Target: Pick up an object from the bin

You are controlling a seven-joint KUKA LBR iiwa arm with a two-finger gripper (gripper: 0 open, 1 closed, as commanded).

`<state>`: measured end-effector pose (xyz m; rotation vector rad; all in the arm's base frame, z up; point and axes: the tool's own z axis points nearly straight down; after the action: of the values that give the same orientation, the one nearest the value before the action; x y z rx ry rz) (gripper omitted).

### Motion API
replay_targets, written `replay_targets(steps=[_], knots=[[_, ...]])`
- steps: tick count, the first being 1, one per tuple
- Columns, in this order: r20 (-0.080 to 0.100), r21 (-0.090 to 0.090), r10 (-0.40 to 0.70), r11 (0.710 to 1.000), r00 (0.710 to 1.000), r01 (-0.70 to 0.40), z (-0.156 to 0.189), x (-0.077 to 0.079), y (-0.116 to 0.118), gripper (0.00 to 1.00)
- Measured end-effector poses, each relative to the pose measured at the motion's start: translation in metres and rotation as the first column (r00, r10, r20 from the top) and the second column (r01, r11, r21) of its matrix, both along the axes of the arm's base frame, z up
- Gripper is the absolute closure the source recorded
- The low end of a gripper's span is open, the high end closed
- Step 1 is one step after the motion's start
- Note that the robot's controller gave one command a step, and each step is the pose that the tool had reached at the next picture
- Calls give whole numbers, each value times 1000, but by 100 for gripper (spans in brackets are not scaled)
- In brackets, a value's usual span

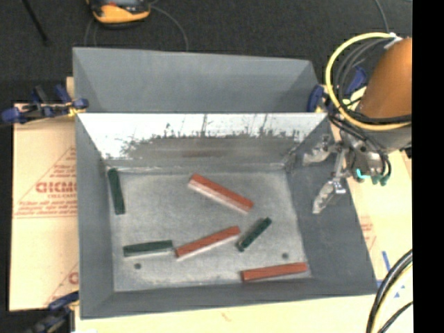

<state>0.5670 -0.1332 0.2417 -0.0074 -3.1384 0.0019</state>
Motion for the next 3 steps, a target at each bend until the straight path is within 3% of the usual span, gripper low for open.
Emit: replay_targets(steps=[1,2,3], knots=[[8,-2,4,1000,1000,-4,5,1,1,0],[13,-4,68,998,998,-68,-32,-4,19,0],[12,-3,117,993,993,-117,-91,1,29,0]])
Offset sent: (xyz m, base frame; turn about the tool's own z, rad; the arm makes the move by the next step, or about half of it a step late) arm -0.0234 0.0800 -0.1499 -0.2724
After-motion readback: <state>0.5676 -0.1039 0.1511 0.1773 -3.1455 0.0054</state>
